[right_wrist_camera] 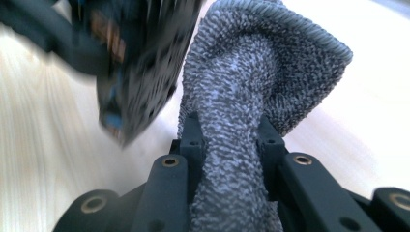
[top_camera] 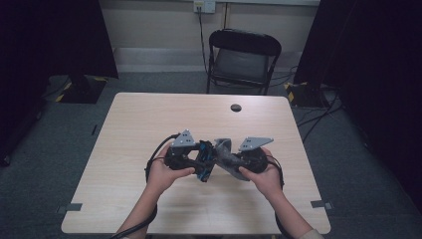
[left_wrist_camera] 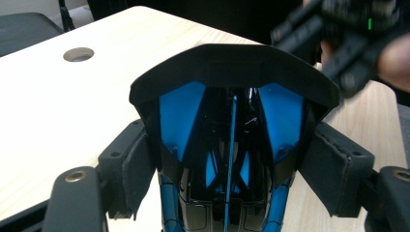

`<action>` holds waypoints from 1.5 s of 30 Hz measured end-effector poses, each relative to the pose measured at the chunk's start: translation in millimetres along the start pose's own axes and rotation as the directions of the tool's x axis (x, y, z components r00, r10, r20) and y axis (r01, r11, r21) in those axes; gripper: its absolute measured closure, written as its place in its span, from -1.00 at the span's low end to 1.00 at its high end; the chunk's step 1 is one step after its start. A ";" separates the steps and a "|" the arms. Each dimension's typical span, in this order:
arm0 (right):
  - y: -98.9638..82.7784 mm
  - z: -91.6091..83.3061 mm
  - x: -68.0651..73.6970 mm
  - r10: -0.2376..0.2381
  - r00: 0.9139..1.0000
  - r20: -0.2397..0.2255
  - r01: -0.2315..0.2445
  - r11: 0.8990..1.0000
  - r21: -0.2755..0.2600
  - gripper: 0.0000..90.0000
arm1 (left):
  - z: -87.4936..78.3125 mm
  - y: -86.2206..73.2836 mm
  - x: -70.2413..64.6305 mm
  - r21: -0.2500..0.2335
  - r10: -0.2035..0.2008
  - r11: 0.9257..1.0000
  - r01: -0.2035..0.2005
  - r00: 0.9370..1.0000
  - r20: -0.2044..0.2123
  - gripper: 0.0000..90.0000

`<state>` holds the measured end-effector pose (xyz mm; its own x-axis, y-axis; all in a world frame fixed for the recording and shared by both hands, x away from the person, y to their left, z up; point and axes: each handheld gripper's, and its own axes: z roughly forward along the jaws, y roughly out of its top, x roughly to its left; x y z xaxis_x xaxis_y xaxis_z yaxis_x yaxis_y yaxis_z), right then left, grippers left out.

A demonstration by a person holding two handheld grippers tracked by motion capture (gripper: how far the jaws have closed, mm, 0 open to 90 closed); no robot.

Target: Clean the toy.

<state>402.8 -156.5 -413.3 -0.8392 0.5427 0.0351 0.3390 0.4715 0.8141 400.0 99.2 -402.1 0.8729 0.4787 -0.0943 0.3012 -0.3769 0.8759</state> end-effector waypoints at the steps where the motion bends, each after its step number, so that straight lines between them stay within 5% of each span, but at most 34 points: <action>1: 3.2 -1.3 -0.9 0.000 1.000 0.002 0.000 1.000 -0.003 0.60 | 0.7 0.0 -0.6 0.001 0.000 1.000 0.000 1.000 0.003 -0.44; 11: 16.4 7.2 0.8 -0.021 1.000 0.005 0.021 1.000 -0.005 0.60 | 4.3 -1.3 -3.0 0.010 0.004 1.000 -0.004 1.000 0.013 -0.44; 33: -29.3 40.5 26.0 -0.034 0.996 -0.084 0.045 0.991 0.125 0.60 | -0.9 2.4 0.4 -0.011 -0.004 1.000 0.004 1.000 -0.019 -0.44; 37: -30.7 35.3 19.8 -0.023 0.998 -0.054 0.030 0.992 0.124 0.60 | -1.3 1.8 -1.3 -0.006 -0.001 1.000 0.001 1.000 -0.014 -0.44; 45: -3.2 7.6 -1.8 -0.020 0.999 0.027 0.019 0.999 0.048 0.60 | 3.3 -2.5 -0.6 0.008 -0.002 1.000 0.002 1.000 -0.002 -0.44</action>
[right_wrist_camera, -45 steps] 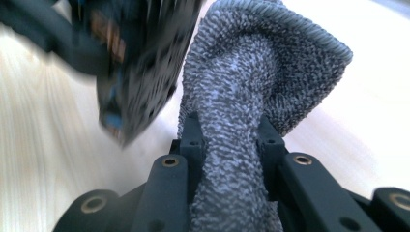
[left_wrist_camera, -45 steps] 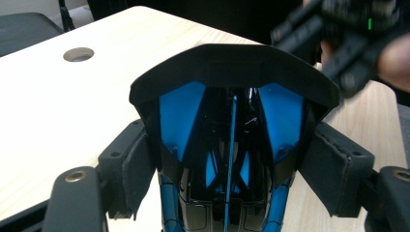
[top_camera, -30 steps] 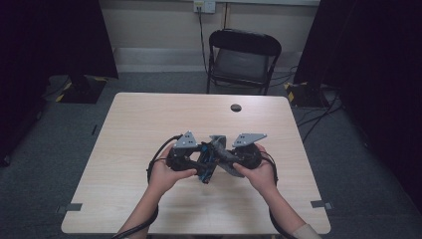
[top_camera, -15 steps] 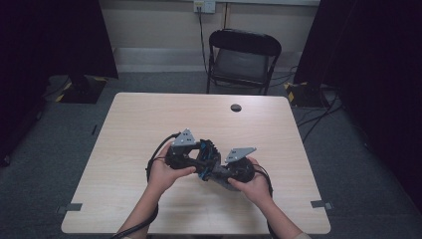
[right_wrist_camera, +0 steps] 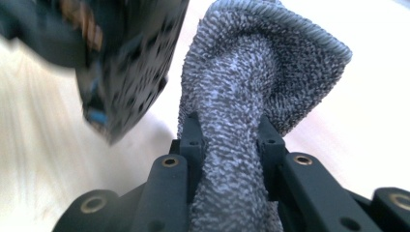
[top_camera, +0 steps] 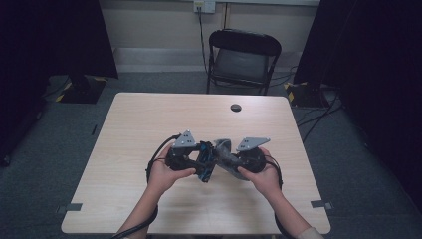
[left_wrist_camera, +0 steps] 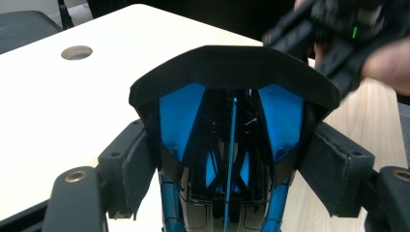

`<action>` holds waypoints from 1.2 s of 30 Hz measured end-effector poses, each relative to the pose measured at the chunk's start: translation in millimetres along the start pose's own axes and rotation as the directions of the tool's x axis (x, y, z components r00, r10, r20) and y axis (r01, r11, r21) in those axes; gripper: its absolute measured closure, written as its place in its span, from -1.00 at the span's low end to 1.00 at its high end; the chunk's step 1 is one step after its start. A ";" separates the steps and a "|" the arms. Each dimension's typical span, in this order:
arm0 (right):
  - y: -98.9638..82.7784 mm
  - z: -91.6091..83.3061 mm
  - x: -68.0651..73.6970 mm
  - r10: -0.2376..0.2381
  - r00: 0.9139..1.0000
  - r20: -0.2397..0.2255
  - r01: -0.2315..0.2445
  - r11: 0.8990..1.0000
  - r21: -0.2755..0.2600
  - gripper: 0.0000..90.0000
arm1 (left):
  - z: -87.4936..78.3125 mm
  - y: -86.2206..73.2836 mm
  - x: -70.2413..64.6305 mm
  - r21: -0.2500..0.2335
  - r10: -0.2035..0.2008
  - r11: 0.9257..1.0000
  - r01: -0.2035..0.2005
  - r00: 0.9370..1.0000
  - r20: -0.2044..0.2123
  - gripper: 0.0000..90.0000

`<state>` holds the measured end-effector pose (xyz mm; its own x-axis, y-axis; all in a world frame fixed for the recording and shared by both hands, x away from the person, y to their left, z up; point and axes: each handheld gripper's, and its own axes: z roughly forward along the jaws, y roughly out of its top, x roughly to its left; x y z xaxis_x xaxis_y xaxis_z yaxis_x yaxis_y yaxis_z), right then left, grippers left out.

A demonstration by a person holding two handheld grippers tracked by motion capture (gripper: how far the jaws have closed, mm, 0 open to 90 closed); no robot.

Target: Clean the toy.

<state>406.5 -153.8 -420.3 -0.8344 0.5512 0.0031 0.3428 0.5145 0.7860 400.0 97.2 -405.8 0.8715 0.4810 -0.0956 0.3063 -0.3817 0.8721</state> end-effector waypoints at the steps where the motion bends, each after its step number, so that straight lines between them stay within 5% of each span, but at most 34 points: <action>1: 4.5 -3.0 -2.4 0.000 1.000 0.011 0.001 1.000 -0.009 0.60 | 0.8 -0.6 -0.1 0.002 0.001 1.000 -0.001 1.000 0.000 -0.44; 12: 15.9 3.8 5.2 -0.015 1.000 -0.026 0.014 0.999 -0.043 0.60 | 3.1 -2.3 -0.5 0.012 0.006 1.000 -0.006 1.000 0.001 -0.44; 28: -18.2 41.4 28.1 -0.012 0.995 -0.095 0.018 0.998 0.054 0.60 | -3.2 2.5 1.0 -0.012 0.001 1.000 -0.001 1.000 -0.013 -0.44; 36: -24.2 47.1 32.2 -0.030 0.994 -0.104 0.041 0.994 0.100 0.60 | -6.5 3.5 1.1 -0.024 -0.002 1.000 0.001 1.000 -0.016 -0.44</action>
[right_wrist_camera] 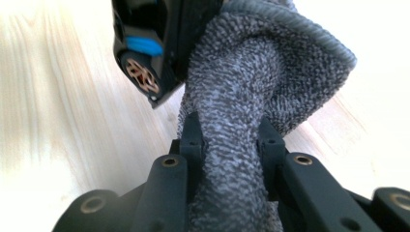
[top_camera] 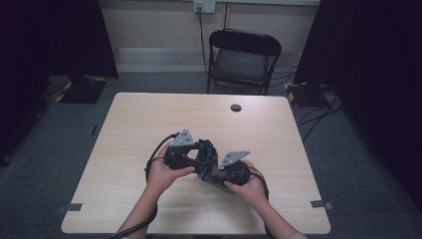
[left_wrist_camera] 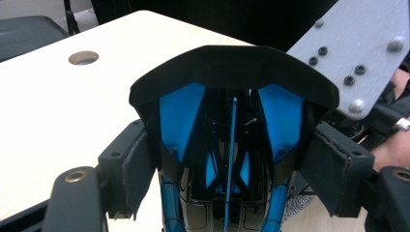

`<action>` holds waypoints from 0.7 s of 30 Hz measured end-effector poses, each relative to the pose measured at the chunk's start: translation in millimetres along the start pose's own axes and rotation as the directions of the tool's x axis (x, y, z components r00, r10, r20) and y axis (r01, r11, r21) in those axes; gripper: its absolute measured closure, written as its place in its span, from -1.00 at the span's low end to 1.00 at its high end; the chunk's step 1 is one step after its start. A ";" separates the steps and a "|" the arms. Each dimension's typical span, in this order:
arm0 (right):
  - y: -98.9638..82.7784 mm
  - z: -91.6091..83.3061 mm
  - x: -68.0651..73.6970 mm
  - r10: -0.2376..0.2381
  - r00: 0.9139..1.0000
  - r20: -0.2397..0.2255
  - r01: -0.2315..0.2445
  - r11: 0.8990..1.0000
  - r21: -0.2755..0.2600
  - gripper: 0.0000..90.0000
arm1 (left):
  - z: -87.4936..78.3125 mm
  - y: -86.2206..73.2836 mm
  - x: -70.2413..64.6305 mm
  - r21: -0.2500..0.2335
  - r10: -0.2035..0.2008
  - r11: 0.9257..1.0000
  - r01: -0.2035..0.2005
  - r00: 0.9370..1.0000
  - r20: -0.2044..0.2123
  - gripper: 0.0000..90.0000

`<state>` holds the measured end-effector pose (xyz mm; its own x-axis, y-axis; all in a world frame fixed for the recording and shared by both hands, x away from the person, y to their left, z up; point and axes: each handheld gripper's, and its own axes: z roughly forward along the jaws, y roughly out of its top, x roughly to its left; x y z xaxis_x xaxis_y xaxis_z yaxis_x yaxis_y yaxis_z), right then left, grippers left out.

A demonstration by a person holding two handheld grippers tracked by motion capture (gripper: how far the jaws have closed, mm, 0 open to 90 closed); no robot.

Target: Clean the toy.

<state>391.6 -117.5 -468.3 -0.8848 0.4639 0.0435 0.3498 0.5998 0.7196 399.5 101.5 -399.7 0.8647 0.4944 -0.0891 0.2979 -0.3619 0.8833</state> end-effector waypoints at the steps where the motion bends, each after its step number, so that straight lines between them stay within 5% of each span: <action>1: -0.5 -0.6 -0.4 -0.010 1.000 0.007 0.010 1.000 0.007 0.60 | -0.5 -0.2 -0.2 -0.002 0.001 1.000 -0.001 1.000 -0.003 -0.44; 8: 8.5 -27.1 -16.7 0.034 0.998 0.045 -0.030 0.997 -0.070 0.60 | -1.1 -4.7 -0.2 0.019 0.001 1.000 -0.001 1.000 -0.003 -0.44; 15: 30.5 -57.0 -24.4 0.013 0.997 0.080 -0.003 0.992 -0.129 0.60 | -4.0 -7.5 2.4 0.032 -0.003 0.999 0.004 1.000 -0.018 -0.44; 21: 34.8 -55.0 -14.8 -0.019 0.998 0.057 0.026 0.992 -0.124 0.59 | -2.6 -6.4 5.9 0.041 -0.003 0.999 0.004 1.000 -0.030 -0.44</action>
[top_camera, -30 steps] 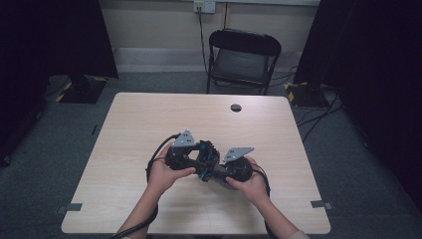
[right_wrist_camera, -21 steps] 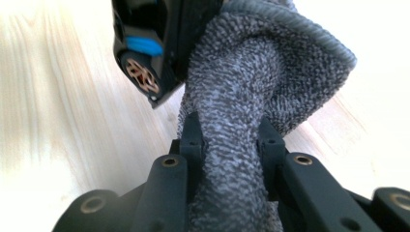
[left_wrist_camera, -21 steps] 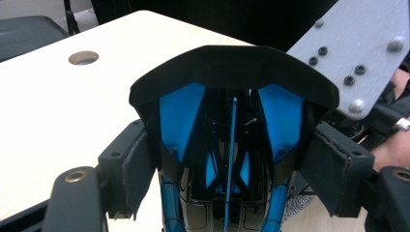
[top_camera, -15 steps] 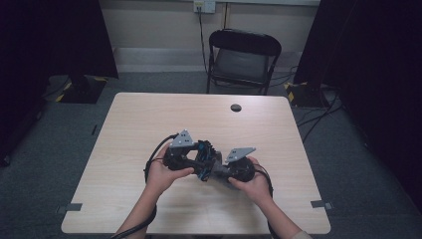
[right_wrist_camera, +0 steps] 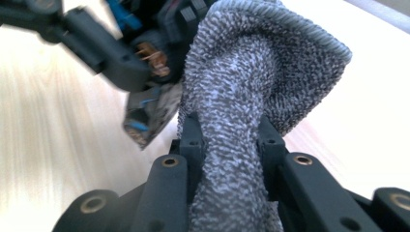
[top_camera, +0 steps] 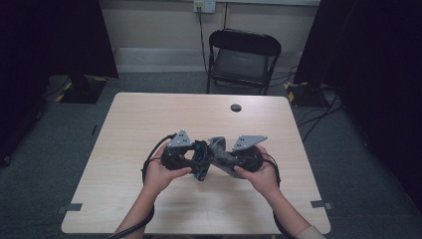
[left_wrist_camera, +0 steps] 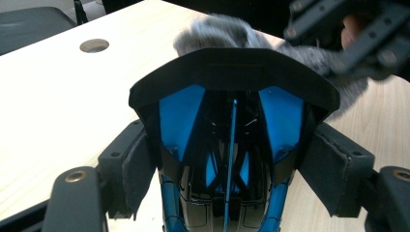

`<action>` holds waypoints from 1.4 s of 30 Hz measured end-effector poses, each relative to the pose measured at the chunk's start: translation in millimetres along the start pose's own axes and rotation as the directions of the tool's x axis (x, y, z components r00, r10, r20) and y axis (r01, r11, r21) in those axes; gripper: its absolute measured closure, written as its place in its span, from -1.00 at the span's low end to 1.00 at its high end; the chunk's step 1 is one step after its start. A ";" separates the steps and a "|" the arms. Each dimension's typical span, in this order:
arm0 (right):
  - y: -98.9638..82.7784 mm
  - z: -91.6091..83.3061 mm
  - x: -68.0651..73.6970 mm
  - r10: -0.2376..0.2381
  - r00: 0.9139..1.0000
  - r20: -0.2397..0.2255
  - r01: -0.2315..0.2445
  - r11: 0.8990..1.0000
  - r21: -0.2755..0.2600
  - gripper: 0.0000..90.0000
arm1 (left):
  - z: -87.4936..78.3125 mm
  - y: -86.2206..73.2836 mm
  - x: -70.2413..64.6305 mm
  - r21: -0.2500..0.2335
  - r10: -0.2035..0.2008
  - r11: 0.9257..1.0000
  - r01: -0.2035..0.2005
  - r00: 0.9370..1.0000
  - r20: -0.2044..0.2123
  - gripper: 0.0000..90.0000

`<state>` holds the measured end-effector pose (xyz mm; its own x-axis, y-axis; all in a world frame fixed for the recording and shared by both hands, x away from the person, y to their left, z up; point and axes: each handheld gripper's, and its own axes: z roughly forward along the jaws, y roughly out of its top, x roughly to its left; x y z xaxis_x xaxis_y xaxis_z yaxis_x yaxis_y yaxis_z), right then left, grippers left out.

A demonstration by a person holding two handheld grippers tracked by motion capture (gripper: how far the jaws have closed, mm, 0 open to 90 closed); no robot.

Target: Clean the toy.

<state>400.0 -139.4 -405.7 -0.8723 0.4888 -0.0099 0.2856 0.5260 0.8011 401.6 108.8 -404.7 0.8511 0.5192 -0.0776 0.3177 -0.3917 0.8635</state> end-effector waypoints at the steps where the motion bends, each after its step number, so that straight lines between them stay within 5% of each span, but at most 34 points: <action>1: -1.2 2.6 2.5 -0.005 1.000 -0.006 0.005 1.000 0.006 0.60 | 0.4 0.4 -0.2 0.002 0.004 1.000 -0.004 1.000 -0.003 -0.44; 32: -37.5 42.2 21.1 0.012 0.998 -0.057 -0.006 0.995 0.104 0.60 | -0.4 9.1 -4.7 -0.032 0.011 0.999 -0.011 1.000 0.005 -0.44; 37: -40.3 44.4 23.5 -0.017 0.998 -0.054 0.024 0.991 0.132 0.60 | -1.4 8.0 -3.8 -0.035 0.008 0.999 -0.008 1.000 0.008 -0.44; 42: -40.0 33.8 14.7 0.001 0.999 -0.036 0.003 0.993 0.116 0.60 | -4.2 6.1 -1.9 -0.035 0.000 0.999 0.000 1.000 0.001 -0.44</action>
<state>389.1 -129.8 -458.1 -0.8857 0.4640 0.0129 0.3272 0.6042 0.7265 400.2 108.6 -397.3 0.8515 0.5184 -0.0785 0.3032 -0.3647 0.8804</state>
